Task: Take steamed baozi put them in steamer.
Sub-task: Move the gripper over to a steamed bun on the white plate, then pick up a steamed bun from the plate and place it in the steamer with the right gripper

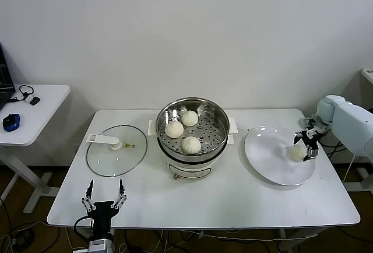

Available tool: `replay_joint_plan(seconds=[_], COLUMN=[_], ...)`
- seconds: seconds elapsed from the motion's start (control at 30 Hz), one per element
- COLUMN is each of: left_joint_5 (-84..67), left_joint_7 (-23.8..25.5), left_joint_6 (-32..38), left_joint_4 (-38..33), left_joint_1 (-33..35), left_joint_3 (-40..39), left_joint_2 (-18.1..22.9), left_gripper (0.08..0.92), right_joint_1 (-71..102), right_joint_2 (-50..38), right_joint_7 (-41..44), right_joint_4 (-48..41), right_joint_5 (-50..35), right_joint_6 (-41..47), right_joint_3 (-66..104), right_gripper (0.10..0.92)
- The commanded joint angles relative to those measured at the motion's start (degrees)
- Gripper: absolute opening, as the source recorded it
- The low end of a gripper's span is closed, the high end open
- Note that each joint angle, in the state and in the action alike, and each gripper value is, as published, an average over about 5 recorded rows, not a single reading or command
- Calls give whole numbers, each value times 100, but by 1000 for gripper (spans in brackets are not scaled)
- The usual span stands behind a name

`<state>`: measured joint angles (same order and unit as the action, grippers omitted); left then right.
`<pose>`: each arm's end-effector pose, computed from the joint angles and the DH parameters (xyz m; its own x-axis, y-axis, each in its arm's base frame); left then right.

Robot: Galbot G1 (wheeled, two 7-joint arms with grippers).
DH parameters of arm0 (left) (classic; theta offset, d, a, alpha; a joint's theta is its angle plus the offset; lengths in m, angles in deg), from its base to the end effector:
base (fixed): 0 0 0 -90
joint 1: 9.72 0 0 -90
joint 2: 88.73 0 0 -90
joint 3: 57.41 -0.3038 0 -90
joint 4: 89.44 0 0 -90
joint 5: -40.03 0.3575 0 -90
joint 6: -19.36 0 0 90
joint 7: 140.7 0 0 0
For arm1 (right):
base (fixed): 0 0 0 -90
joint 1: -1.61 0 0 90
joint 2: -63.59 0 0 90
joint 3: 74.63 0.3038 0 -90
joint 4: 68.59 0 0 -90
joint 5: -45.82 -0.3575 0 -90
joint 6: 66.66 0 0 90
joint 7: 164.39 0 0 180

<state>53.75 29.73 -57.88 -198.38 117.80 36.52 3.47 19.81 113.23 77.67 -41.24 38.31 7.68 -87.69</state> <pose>0.1528 0.0160 -0.3550 -0.9799 -0.1873 0.0681 -0.1649 0.9539 0.2506 0.5366 -0.2805 -0.2155 -0.0517 0.0232 0.9984 -0.9973 -0.0538 -0.0504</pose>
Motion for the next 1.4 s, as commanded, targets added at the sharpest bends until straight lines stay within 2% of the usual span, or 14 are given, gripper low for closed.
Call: replay_joint_plan(seconds=[0.03,0.13,0.4,0.67,1.07,1.4], left_joint_5=[7,16,15,2,-92,-197], left_joint_7=[0,2,-1,-8,41,112], left_joint_6=[9,16,14,15,-70,-160], left_joint_4=[-2,-12,-27,-68,-207,-366], left_joint_1=[0,6,14,28,4,-73], left_joint_3=[-3,-7,-11,3,1,-101], left_joint_2=[213,207,201,193,122,50], left_gripper=[823,823,823,823,823,823], right_joint_1=[88,89,44,-404,-2631,-4796], right_joint_2=[40,37,-8,-179,-407,179], right_joint_7=[-15,-6,12,47,-2,-409], right_joint_4=[-157,-150,-67,403,2341,4186], right_joint_5=[57,60,79,-126,-1755,-3582], right_joint_6=[-27,-20,8,176,667,1477], right_joint_3=[199,190,167,-329,-2565,-4062], right_gripper=[823,820,738,665,622,636])
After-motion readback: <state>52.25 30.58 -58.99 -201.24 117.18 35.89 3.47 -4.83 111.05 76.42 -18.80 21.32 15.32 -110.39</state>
